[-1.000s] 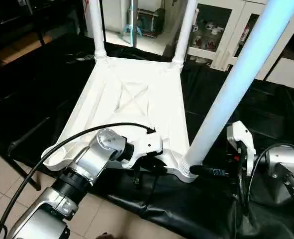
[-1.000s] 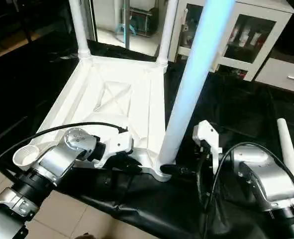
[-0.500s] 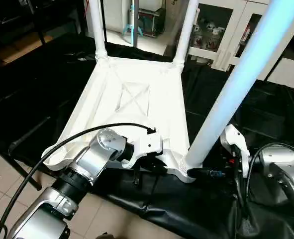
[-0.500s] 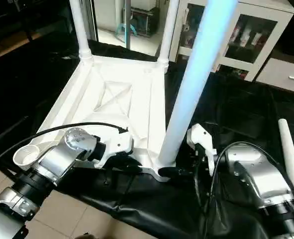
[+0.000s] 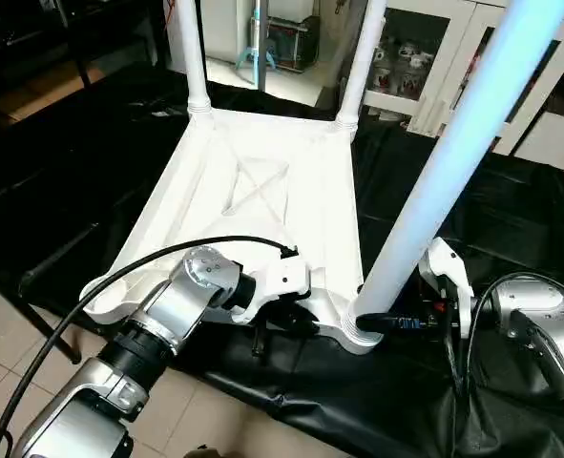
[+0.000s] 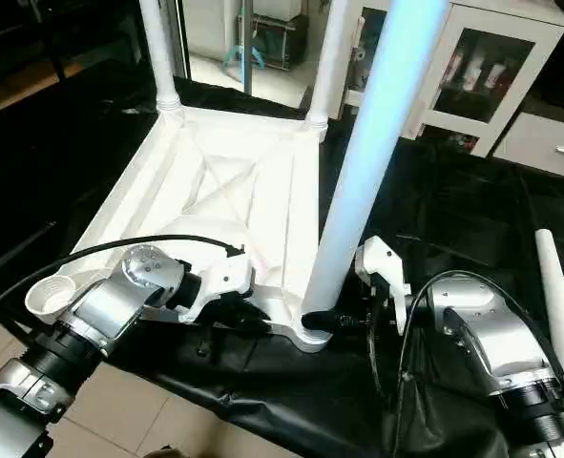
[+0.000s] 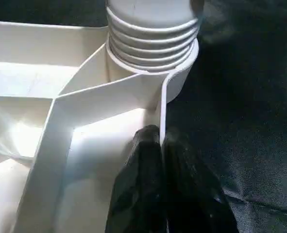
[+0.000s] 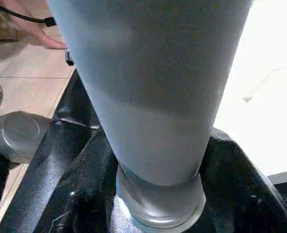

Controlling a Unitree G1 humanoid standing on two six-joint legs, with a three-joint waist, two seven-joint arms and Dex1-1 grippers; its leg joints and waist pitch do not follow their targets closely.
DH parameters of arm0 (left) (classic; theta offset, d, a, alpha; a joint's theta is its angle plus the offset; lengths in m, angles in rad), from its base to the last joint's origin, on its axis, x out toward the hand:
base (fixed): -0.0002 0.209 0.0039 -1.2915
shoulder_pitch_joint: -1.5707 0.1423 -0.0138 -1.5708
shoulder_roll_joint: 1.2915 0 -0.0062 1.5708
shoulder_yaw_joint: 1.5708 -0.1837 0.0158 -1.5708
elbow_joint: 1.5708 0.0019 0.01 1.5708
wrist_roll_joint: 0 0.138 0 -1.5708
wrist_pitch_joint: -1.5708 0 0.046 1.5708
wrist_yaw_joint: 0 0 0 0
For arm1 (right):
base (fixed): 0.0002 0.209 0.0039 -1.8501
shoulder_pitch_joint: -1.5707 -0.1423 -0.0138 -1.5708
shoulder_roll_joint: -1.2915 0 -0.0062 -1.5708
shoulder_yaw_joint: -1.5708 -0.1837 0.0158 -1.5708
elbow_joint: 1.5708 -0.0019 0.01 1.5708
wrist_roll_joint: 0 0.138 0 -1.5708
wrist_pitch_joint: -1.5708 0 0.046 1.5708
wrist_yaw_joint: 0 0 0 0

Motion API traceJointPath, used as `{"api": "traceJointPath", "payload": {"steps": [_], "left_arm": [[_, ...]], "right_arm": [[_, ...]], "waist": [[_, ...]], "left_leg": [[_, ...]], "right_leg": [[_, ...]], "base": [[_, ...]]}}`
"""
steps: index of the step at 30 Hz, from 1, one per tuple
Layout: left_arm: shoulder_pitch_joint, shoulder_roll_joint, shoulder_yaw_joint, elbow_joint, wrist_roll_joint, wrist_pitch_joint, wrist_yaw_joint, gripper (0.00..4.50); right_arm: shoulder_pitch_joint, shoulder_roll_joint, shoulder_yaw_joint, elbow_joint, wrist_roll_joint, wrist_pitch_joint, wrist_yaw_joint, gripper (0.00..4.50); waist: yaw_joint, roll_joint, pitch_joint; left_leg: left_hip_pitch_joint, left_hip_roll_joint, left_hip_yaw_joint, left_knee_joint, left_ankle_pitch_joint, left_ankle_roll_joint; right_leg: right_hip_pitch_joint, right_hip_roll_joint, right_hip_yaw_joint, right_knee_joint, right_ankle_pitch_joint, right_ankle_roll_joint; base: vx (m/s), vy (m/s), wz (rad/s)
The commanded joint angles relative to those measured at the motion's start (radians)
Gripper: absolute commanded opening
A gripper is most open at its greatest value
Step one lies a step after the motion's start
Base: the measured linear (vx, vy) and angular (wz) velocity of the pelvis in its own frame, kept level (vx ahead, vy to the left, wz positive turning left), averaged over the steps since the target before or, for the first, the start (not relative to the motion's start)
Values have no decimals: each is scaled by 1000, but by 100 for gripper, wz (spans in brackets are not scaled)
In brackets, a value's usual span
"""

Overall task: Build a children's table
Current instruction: Rotate leg to tighten

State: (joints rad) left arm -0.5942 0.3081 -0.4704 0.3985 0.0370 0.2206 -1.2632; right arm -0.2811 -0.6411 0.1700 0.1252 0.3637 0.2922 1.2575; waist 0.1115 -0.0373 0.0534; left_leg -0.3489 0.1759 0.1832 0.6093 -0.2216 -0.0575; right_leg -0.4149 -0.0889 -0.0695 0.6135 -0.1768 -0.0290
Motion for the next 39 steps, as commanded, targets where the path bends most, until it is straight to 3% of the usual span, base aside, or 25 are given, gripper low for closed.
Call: {"api": "traceJointPath", "payload": {"steps": [1,5,8,10,12,15,16,18,20,21,22,27,30,32,33,39], "left_arm": [[-18,-18,5,-20,-28,-14,-9,0],[-22,-37,29,5,-30,2,34,0],[-51,-81,68,59,-28,30,124,0],[-82,-118,94,109,-19,46,206,0],[-125,-162,115,166,-3,64,304,0],[-173,-226,150,226,0,105,429,0],[-181,-234,155,236,0,109,445,0],[-213,-277,170,279,4,107,519,0],[-251,-326,178,330,14,91,588,0],[-262,-338,179,344,18,84,604,0],[-270,-347,182,359,23,74,619,0],[-279,-352,176,383,33,54,632,0],[-276,-343,180,401,37,39,626,0],[-274,-339,182,404,37,36,621,0],[-269,-331,184,404,36,25,608,0],[-235,-304,185,373,19,13,529,0]], "right_arm": [[27,5,37,-3,2,11,39,202],[28,58,3,70,-27,-4,-75,200],[-5,128,-37,177,-86,-11,-273,199],[-30,181,-69,252,-119,5,-429,198],[-50,246,-106,305,-138,25,-593,196],[-73,316,-137,351,-176,38,-782,194],[-78,325,-140,361,-184,36,-806,194],[-102,374,-148,407,-218,20,-934,193],[-135,445,-148,453,-240,1,-1046,193],[-145,467,-147,465,-246,-4,-1076,193],[-154,481,-147,476,-250,-12,-1101,191],[-194,518,-144,507,-242,-56,-1101,191],[-195,522,-134,470,-209,-97,-985,191],[-186,516,-133,444,-200,-111,-953,247],[-168,506,-144,395,-172,-119,-912,261],[-110,420,-188,226,-53,-61,-743,314]], "waist": [[-6,-2,-67],[-9,0,-63],[-22,4,-52],[-45,-1,-53],[-60,1,-55],[-73,-1,-56],[-77,1,-58],[-77,8,-61],[-84,5,-62],[-86,8,-65],[-86,5,-68],[-82,-1,-74],[-76,1,-74],[-74,-3,-72],[-71,0,-69],[-55,-3,-64]], "left_leg": [[2,57,-18,-69,-74,95],[0,56,-18,-73,-111,80],[6,53,-19,-83,-200,37],[-1,45,-33,-87,-253,-3],[1,42,-37,-86,-255,-9],[0,34,-36,-81,-244,1],[-8,34,-38,-82,-233,6],[-9,37,-39,-83,-208,16],[-12,37,-39,-84,-199,15],[-5,37,-38,-83,-207,4],[-4,38,-37,-82,-188,8],[-8,38,-28,-75,-81,78],[-6,43,-26,-74,-56,112],[-5,45,-25,-75,-63,121],[-2,46,-24,-76,-78,121],[1,48,-22,-79,-110,119]], "right_leg": [[65,-67,50,-60,-100,-245],[64,-67,48,-69,-158,-236],[58,-67,46,-92,-331,-188],[72,-70,34,-102,-485,-119],[66,-67,31,-112,-503,-91],[62,-63,27,-117,-509,-80],[69,-64,25,-118,-502,-79],[70,-65,25,-114,-440,-91],[70,-61,21,-111,-390,-111],[65,-63,19,-112,-392,-119],[69,-64,20,-108,-345,-134],[76,-65,25,-85,-143,-215],[77,-67,26,-78,-87,-248],[76,-67,26,-79,-97,-253],[74,-68,26,-83,-123,-252],[73,-69,27,-92,-204,-222]], "base": [[0,0,0],[0,0,0],[0,0,0],[0,0,0],[0,0,0],[0,0,0],[0,0,0],[0,0,0],[0,0,0],[0,0,0],[0,0,0],[0,0,0],[0,0,0],[0,0,0],[0,0,0],[0,0,0]]}}
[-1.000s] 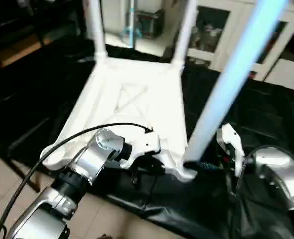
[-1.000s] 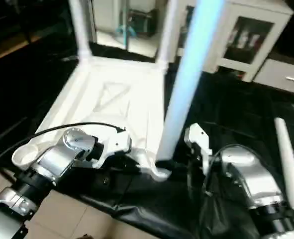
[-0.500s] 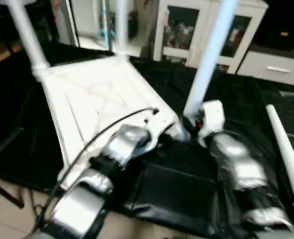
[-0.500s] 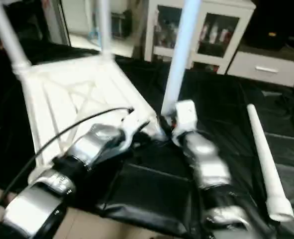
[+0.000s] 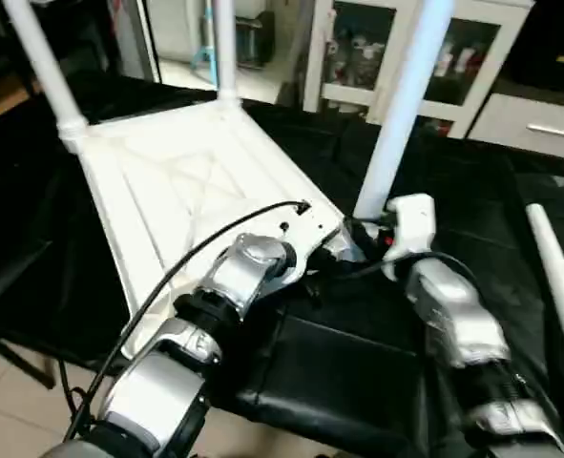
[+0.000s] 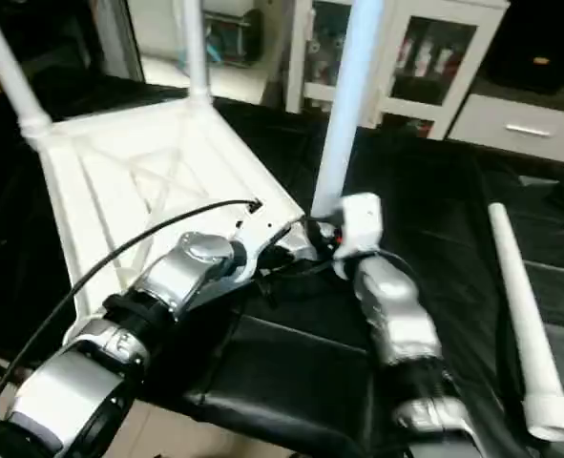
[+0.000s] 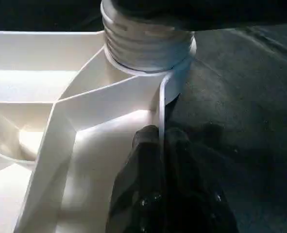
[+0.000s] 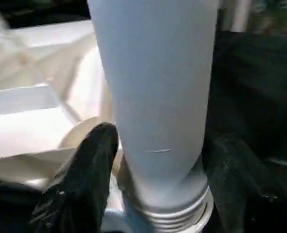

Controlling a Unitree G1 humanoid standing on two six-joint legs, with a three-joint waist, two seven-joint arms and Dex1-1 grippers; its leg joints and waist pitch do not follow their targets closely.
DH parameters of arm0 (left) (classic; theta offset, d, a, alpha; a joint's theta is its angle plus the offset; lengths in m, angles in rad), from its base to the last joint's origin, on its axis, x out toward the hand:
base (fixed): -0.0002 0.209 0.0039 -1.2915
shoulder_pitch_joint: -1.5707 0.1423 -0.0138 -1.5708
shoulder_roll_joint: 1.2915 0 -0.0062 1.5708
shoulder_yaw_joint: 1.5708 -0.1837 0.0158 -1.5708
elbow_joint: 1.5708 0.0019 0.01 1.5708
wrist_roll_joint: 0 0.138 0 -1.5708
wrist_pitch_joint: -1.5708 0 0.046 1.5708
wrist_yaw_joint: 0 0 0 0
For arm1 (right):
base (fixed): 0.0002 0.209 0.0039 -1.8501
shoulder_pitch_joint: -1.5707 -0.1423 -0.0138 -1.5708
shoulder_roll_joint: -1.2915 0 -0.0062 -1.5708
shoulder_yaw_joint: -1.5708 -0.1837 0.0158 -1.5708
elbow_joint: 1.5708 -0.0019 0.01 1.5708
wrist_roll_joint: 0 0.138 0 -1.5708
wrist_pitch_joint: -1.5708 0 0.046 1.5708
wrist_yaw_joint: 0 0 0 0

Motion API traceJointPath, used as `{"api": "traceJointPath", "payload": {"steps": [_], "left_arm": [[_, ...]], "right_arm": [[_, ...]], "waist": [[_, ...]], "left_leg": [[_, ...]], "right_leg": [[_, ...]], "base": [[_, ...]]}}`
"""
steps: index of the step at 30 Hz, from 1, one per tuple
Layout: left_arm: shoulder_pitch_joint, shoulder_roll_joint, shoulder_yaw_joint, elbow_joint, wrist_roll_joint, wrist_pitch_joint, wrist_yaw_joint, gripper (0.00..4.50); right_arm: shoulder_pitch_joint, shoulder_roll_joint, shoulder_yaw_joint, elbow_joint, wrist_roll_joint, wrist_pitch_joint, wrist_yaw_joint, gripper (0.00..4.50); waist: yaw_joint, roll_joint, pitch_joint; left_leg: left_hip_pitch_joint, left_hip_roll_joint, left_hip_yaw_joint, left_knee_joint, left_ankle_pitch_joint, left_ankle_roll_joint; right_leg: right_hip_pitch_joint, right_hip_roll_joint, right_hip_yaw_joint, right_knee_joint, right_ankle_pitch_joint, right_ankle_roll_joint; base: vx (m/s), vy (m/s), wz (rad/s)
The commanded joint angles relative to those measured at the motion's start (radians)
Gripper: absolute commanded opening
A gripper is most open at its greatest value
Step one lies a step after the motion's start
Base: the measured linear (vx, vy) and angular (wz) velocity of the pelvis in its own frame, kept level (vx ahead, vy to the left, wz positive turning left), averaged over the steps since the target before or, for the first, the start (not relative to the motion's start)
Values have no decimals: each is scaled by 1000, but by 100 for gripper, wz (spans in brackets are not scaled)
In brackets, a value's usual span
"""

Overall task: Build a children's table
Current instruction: Rotate leg to tighten

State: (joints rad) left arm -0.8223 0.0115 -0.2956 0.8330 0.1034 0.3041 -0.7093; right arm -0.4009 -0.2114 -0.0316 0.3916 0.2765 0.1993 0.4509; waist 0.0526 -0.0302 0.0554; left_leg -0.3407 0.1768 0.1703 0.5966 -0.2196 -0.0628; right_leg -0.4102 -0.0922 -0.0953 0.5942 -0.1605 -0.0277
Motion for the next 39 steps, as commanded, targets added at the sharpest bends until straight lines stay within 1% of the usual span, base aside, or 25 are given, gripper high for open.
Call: {"api": "traceJointPath", "payload": {"steps": [1,3,4,5,6,7,8,9,10,11,12,13,14,16,17,19,23,24,25,29,30,32,33,37,39], "left_arm": [[2,-1,7,-75,-53,-65,-46,0],[18,15,-4,-98,-59,-68,-94,0],[24,23,-10,-107,-60,-74,-115,0],[31,32,-13,-117,-60,-69,-134,0],[31,32,-13,-117,-60,-69,-134,0],[35,38,-13,-122,-59,-65,-145,0],[42,46,-16,-130,-59,-70,-171,0],[59,71,-30,-152,-60,-80,-236,0],[79,99,-49,-180,-67,-89,-309,0],[79,100,-49,-181,-67,-90,-310,0],[85,109,-56,-191,-68,-93,-332,0],[96,122,-67,-216,-78,-88,-372,0],[103,131,-73,-232,-84,-84,-397,0],[131,162,-106,-298,-103,-83,-492,0],[135,167,-112,-310,-106,-76,-508,0],[144,175,-121,-332,-106,-74,-533,0],[154,184,-124,-349,-96,-73,-539,0],[156,188,-124,-356,-93,-70,-541,0],[157,188,-124,-357,-92,-70,-541,0],[160,196,-126,-371,-91,-60,-546,0],[161,197,-125,-374,-91,-58,-547,0],[162,201,-127,-378,-90,-54,-551,0],[163,202,-127,-379,-90,-53,-552,0],[162,204,-130,-372,-86,-58,-554,0],[162,203,-130,-369,-85,-59,-554,0]], "right_arm": [[24,-47,12,-72,47,47,117,325],[45,-115,4,-109,55,55,192,347],[51,-141,-1,-117,53,52,213,352],[63,-187,3,-128,47,48,258,359],[63,-187,3,-128,47,48,258,359],[71,-217,7,-137,43,47,289,381],[84,-254,13,-151,47,52,339,381],[114,-343,29,-177,55,70,456,396],[132,-406,52,-187,47,74,539,403],[132,-407,52,-187,46,74,539,413],[134,-419,59,-186,41,73,553,424],[137,-431,71,-188,40,73,584,433],[138,-437,79,-190,42,74,602,440],[128,-424,120,-183,23,50,626,446],[122,-416,128,-178,15,43,622,446],[112,-402,139,-173,18,37,632,446],[96,-379,156,-166,30,37,672,446],[87,-374,167,-152,15,26,676,446],[86,-373,169,-150,13,25,677,446],[75,-372,190,-134,6,13,703,446],[74,-373,191,-134,9,15,713,446],[74,-383,202,-134,11,17,741,446],[74,-386,204,-133,9,17,750,446],[66,-384,206,-105,0,1,762,446],[63,-377,203,-99,0,-3,760,430]], "waist": [[10,-13,-67],[15,-12,-67],[16,-15,-68],[17,-14,-68],[19,-13,-68],[20,-13,-68],[21,-13,-67],[26,-11,-68],[31,-11,-69],[34,-12,-70],[38,-10,-69],[37,-11,-70],[37,-10,-69],[40,-3,-67],[43,-3,-69],[45,-2,-70],[53,0,-70],[53,-1,-70],[52,-2,-70],[55,-2,-72],[56,2,-72],[55,4,-72],[55,2,-73],[56,6,-73],[56,5,-73]], "left_leg": [[-7,50,-10,-66,-103,124],[-8,51,-10,-66,-92,132],[-11,50,-9,-63,-80,134],[-12,49,-9,-63,-76,135],[-10,49,-8,-62,-77,137],[-12,49,-8,-61,-75,137],[-12,48,-7,-61,-76,139],[-11,49,-8,-60,-84,146],[-11,52,-7,-58,-68,156],[-14,51,-10,-58,-63,163],[-12,52,-8,-57,-56,169],[-15,51,-7,-56,-63,168],[-15,52,-7,-57,-70,165],[-7,57,-7,-60,-97,143],[-3,61,-8,-60,-93,134],[3,63,-2,-60,-81,130],[-1,65,3,-61,-85,122],[-6,63,4,-62,-87,118],[-7,62,4,-62,-92,111],[-8,59,7,-60,-81,103],[-9,60,6,-60,-78,104],[-8,61,6,-60,-81,105],[-8,61,6,-60,-79,106],[-7,62,6,-59,-83,105],[-6,61,7,-59,-83,102]], "right_leg": [[69,-67,54,-71,-218,-217],[68,-67,54,-68,-200,-220],[69,-69,55,-66,-189,-221],[69,-69,54,-66,-190,-221],[68,-68,54,-68,-198,-219],[68,-68,54,-68,-200,-220],[68,-67,54,-69,-205,-217],[71,-67,53,-71,-215,-214],[67,-68,56,-66,-195,-218],[70,-69,54,-65,-188,-221],[64,-68,54,-64,-182,-225],[65,-69,52,-65,-198,-222],[63,-70,52,-66,-211,-223],[56,-69,51,-73,-257,-222],[54,-71,53,-69,-244,-228],[48,-65,56,-59,-173,-257],[53,-67,56,-52,-147,-262],[57,-69,56,-52,-151,-254],[58,-71,56,-53,-161,-247],[59,-70,57,-53,-162,-234],[60,-70,57,-52,-156,-234],[59,-69,56,-51,-147,-237],[59,-68,56,-50,-137,-240],[58,-69,56,-51,-138,-247],[59,-67,56,-50,-130,-250]], "base": [[0,0,0],[0,0,0],[0,0,0],[0,0,0],[0,0,0],[0,0,0],[0,0,0],[0,0,0],[0,0,0],[0,0,0],[0,0,0],[0,0,0],[0,0,0],[0,0,0],[0,0,0],[0,0,0],[0,0,0],[0,0,0],[0,0,0],[0,0,0],[0,0,0],[0,0,0],[0,0,0],[0,0,0],[0,0,0]]}}
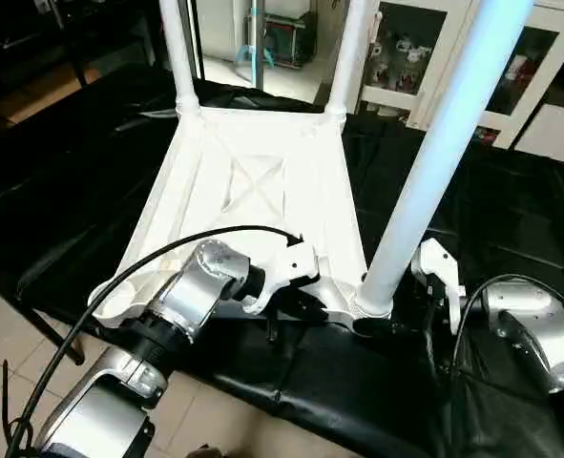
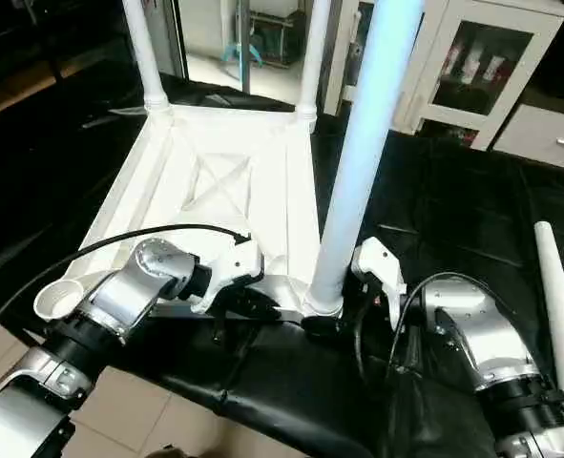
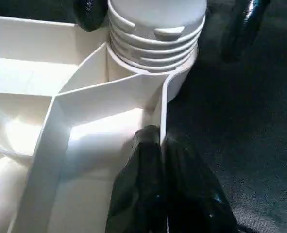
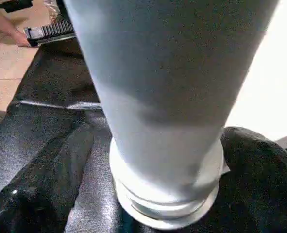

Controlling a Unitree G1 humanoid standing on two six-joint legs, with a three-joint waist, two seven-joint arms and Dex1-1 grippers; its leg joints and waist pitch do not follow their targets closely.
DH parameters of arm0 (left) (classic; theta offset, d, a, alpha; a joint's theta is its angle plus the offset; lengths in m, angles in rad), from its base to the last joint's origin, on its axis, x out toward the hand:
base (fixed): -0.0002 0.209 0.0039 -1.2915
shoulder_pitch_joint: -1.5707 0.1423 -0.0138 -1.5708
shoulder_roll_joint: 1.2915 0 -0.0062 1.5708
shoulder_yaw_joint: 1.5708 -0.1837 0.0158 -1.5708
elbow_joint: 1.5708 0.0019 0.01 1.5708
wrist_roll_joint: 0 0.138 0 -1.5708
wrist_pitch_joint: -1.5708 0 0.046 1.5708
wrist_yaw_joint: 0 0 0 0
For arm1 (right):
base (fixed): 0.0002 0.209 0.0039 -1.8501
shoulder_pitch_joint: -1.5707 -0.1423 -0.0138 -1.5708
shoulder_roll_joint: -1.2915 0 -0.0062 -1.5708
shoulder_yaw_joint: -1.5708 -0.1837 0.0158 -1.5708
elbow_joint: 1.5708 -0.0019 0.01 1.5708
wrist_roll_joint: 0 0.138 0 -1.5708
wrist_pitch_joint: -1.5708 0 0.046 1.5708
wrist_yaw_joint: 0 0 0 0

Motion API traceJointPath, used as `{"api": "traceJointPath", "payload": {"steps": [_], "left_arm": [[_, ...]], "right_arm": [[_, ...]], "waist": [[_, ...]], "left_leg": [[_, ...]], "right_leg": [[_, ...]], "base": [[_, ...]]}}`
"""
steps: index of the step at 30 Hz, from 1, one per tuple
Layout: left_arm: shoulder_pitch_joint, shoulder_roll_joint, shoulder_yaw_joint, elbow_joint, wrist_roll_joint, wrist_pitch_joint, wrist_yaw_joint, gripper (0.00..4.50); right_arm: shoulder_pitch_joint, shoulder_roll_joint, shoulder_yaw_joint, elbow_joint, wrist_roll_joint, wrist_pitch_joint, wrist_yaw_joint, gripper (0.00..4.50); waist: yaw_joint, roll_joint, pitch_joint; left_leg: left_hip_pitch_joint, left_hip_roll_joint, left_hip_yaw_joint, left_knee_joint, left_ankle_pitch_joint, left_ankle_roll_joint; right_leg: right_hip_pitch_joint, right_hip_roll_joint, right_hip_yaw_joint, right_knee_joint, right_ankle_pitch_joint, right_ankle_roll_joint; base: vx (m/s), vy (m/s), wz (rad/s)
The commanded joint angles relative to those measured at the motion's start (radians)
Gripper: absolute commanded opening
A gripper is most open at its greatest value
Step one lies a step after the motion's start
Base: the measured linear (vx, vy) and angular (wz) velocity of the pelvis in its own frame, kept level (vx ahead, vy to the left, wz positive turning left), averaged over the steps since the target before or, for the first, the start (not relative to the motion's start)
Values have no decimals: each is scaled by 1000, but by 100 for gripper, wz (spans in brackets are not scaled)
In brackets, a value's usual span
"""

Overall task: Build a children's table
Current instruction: Rotate leg to tighten

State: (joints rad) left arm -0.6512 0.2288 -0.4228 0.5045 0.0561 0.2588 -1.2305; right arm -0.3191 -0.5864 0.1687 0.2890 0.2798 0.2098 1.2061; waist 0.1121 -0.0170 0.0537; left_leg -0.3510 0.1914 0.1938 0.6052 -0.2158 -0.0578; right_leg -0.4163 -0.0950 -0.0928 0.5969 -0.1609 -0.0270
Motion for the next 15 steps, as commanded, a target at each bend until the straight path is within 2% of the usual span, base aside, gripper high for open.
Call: {"api": "traceJointPath", "payload": {"steps": [1,2,3,6,9,13,14,15], "left_arm": [[-9,-15,-3,-40,-37,-15,-32,0],[-9,-15,-4,-40,-37,-15,-32,0],[-8,-13,-4,-40,-37,-15,-33,0],[-9,-9,-5,-36,-35,-18,-36,0],[-9,-6,-5,-34,-33,-20,-38,0],[-6,-4,-6,-34,-33,-19,-40,0],[-5,-4,-7,-35,-33,-19,-40,0],[-4,-4,-8,-36,-32,-18,-40,0]], "right_arm": [[-20,0,2,6,-4,-15,5,430],[-20,4,-2,5,-1,-15,2,430],[-20,8,-6,1,2,-12,0,402],[-15,11,-10,-8,7,-9,8,391],[-11,12,-9,-10,9,-13,17,355],[-4,14,-9,-10,12,-16,24,346],[-2,14,-9,-12,13,-16,25,317],[-1,15,-9,-13,14,-16,26,317]], "waist": [[-4,-9,-73],[-4,-8,-72],[-4,-9,-73],[-3,-8,-74],[-3,-6,-73],[-1,-4,-74],[-1,-4,-74],[-1,-5,-74]], "left_leg": [[3,46,-17,-67,-83,98],[4,46,-17,-67,-83,99],[4,46,-16,-66,-80,102],[4,46,-17,-66,-75,104],[4,46,-17,-66,-81,102],[5,47,-17,-66,-73,102],[5,47,-17,-65,-75,103],[5,47,-17,-66,-78,102]], "right_leg": [[67,-65,53,-51,-121,-252],[66,-65,53,-51,-120,-253],[66,-64,53,-51,-115,-254],[66,-64,53,-49,-109,-257],[67,-64,53,-50,-113,-257],[66,-63,53,-47,-94,-264],[66,-63,53,-47,-95,-264],[67,-63,53,-48,-96,-264]], "base": [[0,0,0],[0,0,0],[0,0,0],[0,0,0],[0,0,0],[0,0,0],[0,0,0],[0,0,0]]}}
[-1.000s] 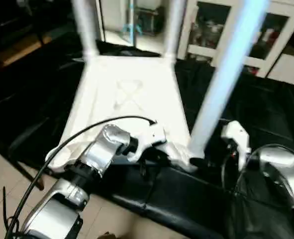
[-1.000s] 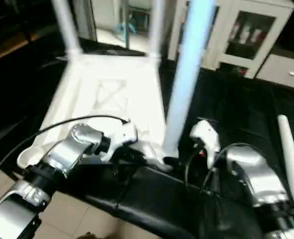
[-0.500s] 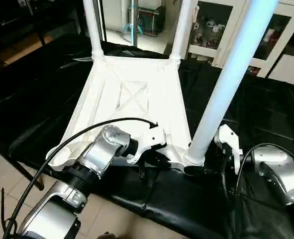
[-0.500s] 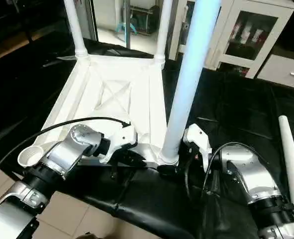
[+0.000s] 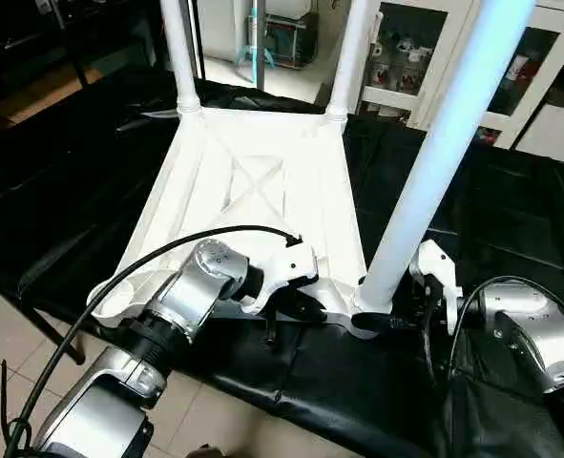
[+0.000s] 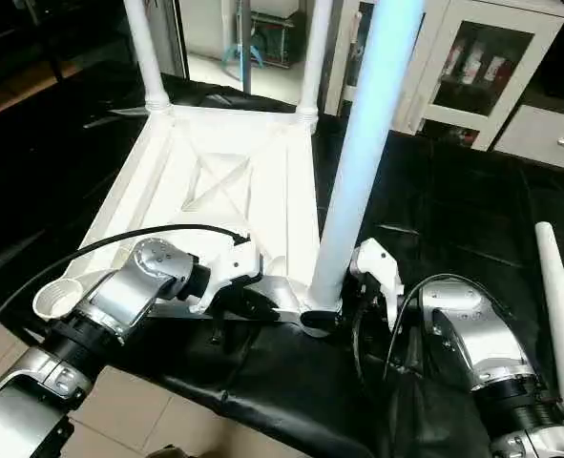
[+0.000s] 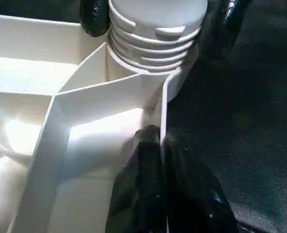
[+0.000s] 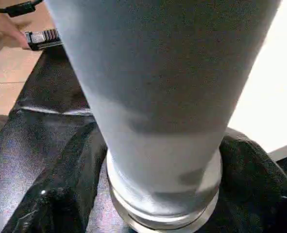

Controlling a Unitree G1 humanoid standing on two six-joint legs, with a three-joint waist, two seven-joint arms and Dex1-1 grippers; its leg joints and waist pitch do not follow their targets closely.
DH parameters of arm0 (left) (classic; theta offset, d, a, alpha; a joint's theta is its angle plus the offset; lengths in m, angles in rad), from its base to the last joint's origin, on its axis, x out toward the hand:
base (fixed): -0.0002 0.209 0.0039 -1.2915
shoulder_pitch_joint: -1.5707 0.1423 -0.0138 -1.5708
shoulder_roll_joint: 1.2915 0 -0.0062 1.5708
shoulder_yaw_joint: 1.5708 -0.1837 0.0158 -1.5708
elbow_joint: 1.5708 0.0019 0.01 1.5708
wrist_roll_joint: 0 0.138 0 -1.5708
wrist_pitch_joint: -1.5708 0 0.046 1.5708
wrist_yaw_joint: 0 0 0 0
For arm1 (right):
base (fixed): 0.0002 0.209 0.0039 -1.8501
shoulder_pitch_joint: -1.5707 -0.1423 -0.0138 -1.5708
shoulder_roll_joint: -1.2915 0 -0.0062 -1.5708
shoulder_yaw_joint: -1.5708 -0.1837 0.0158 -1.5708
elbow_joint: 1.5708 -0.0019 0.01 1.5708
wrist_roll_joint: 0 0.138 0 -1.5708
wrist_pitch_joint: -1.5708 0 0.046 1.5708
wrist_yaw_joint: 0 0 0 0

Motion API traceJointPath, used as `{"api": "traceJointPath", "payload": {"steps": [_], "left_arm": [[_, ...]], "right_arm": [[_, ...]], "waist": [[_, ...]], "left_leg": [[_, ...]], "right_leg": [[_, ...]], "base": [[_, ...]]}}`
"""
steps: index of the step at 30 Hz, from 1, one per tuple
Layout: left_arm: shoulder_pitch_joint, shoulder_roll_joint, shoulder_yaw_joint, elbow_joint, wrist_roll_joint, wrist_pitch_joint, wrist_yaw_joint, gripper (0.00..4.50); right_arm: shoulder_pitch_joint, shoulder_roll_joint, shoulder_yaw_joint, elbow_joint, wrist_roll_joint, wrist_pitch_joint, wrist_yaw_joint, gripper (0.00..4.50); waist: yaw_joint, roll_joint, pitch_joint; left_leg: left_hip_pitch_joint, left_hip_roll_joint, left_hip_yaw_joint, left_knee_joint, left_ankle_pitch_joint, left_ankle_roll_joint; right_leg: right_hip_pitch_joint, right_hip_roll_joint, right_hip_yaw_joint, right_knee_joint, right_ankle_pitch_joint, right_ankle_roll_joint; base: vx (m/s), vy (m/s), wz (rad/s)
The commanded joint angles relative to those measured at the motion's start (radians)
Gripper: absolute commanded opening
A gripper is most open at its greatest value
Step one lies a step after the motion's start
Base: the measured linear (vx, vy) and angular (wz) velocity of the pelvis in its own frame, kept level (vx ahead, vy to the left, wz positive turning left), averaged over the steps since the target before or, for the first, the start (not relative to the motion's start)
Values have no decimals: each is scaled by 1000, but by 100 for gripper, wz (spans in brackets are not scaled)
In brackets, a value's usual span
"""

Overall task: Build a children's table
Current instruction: Rotate leg to tighten

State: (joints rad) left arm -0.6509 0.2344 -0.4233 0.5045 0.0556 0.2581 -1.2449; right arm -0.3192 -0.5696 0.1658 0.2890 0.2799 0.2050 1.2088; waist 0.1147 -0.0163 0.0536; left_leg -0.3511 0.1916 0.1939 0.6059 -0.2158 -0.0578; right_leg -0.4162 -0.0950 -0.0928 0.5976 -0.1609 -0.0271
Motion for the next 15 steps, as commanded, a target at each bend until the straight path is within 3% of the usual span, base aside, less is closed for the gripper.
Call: {"api": "traceJointPath", "payload": {"steps": [1,9,11,15], "left_arm": [[-4,-9,-8,-38,-32,-15,-26,0],[0,-6,-9,-28,-21,-8,-17,0],[-7,-16,1,-12,-20,3,6,0],[-33,-51,33,38,-12,18,93,0]], "right_arm": [[1,0,-6,-13,14,-11,25,311],[14,28,-13,-1,15,-1,-7,274],[2,50,-22,49,-19,-11,-84,274],[-19,97,-47,134,-62,-6,-234,273]], "waist": [[-3,-5,-74],[-2,-4,-74],[-5,-3,-72],[-21,-6,-63]], "left_leg": [[5,46,-17,-67,-82,100],[4,46,-17,-66,-82,98],[5,46,-17,-68,-100,90],[6,42,-20,-75,-184,43]], "right_leg": [[67,-64,53,-50,-103,-263],[68,-64,53,-48,-96,-264],[65,-64,52,-52,-127,-259],[65,-65,48,-77,-305,-204]], "base": [[0,0,0],[0,0,0],[0,0,0],[0,0,0]]}}
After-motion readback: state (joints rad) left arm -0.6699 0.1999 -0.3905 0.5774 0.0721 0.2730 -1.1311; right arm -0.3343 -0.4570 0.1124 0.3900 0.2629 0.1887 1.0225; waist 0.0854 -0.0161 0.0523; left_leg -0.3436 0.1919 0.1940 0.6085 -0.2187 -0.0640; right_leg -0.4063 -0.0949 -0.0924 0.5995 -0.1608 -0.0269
